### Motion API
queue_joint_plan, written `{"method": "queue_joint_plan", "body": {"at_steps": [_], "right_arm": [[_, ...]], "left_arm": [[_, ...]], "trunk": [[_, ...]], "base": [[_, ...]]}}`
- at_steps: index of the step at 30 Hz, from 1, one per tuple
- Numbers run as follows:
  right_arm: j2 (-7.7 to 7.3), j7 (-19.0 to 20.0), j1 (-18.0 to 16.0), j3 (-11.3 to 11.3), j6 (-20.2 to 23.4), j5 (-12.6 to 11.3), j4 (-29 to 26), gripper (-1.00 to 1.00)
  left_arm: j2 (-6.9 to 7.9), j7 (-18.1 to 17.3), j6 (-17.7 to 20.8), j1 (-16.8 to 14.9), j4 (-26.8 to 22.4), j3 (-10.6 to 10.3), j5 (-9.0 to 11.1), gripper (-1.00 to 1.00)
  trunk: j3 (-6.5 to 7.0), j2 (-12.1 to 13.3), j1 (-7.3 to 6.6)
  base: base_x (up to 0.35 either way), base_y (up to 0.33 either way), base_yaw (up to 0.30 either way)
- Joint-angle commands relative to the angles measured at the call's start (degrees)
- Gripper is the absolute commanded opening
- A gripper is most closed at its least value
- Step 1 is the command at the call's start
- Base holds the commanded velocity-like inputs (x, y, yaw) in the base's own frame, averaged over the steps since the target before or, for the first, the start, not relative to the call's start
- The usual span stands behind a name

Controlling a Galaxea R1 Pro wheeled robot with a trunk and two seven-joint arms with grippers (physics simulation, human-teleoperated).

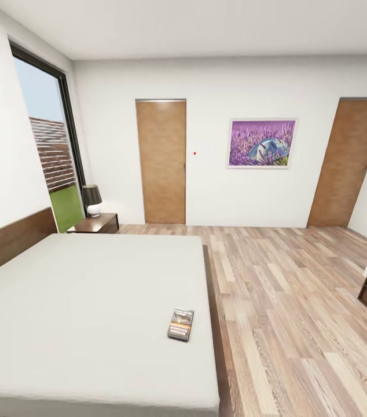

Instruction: In the bedroom, move the book from the bed onto either nightstand, and place the two sandals side by side next to the bed.

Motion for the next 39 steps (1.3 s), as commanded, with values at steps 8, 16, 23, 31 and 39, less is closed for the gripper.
{"method": "queue_joint_plan", "body": {"at_steps": [8, 16, 23, 31, 39], "right_arm": [[0.02, 0.1, 0.0, 0.5, -0.1, -0.6, 0.1, 1.00], [-0.08, 0.1, 0.0, 0.5, -0.1, -0.6, 0.1, 1.00], [-0.08, 0.1, 0.0, 0.5, -0.1, -0.7, 0.1, 1.00], [0.02, 0.1, 0.0, 0.5, -0.1, -0.6, 0.1, 1.00], [0.12, 0.1, 0.0, 0.6, -0.1, -0.6, 0.1, 1.00]], "left_arm": [[-0.02, 0.3, -0.2, 0.0, 0.1, -0.5, 0.3, 1.00], [0.10, 0.3, -0.2, 0.0, 0.1, -0.5, 0.3, 1.00], [0.02, 0.3, -0.2, 0.0, 0.1, -0.5, 0.2, 1.00], [-0.05, 0.3, -0.2, 0.0, 0.1, -0.5, 0.2, 1.00], [-0.05, 0.3, -0.2, 0.0, 0.1, -0.5, 0.1, 1.00]], "trunk": [[-0.08, 0.0, 0.02], [-0.09, 0.0, 0.02], [-0.09, 0.0, 0.02], [-0.09, 0.0, 0.02], [-0.09, 0.0, 0.02]], "base": [[0.003, 0.001, 0.000], [0.121, 0.110, -0.015], [0.191, 0.183, -0.140], [0.064, 0.061, -0.084], [0.013, 0.012, -0.017]]}}
